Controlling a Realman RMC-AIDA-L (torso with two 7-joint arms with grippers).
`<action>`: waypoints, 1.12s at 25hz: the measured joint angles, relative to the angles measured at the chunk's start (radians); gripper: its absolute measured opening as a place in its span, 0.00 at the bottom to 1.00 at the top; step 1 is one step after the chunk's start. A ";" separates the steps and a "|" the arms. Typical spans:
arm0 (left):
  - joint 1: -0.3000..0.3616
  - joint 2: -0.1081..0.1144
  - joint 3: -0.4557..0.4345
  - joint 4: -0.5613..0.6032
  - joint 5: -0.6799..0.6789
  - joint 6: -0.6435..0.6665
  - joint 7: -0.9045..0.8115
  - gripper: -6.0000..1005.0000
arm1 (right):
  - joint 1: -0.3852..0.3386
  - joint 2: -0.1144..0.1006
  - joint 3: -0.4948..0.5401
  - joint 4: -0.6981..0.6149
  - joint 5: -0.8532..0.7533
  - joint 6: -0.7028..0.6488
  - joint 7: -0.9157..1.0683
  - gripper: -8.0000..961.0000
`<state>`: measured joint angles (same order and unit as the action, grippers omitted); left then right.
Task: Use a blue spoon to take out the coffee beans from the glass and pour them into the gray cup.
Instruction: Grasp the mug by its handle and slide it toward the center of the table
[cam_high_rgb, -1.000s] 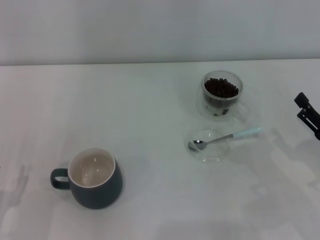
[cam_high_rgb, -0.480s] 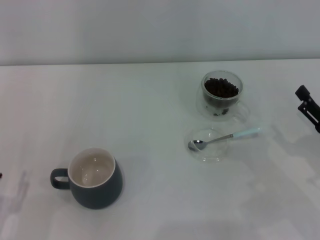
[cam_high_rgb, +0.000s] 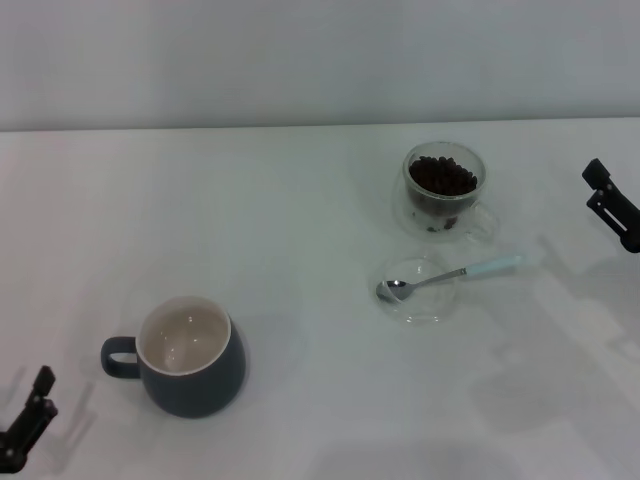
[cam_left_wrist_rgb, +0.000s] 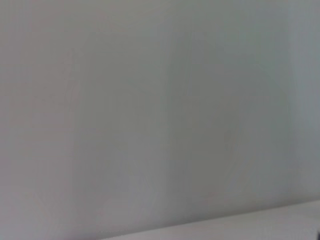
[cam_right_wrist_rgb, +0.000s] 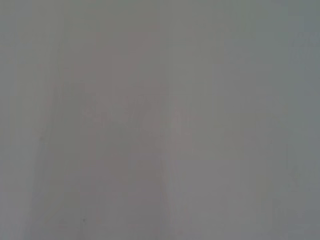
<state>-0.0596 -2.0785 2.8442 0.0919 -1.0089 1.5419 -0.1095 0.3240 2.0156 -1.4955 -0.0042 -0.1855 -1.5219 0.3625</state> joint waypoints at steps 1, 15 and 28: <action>-0.009 0.000 0.000 -0.002 0.009 -0.007 0.000 0.87 | 0.000 0.000 0.000 -0.001 0.000 0.002 0.000 0.91; -0.108 0.000 0.000 -0.016 0.102 -0.139 0.004 0.86 | -0.005 0.000 0.000 -0.008 0.011 -0.005 -0.001 0.91; -0.155 -0.005 -0.010 -0.012 0.093 -0.231 0.011 0.74 | 0.001 0.000 0.000 -0.033 0.012 0.001 -0.001 0.91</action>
<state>-0.2143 -2.0834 2.8337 0.0796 -0.9160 1.3110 -0.0981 0.3252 2.0156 -1.4956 -0.0372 -0.1730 -1.5209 0.3619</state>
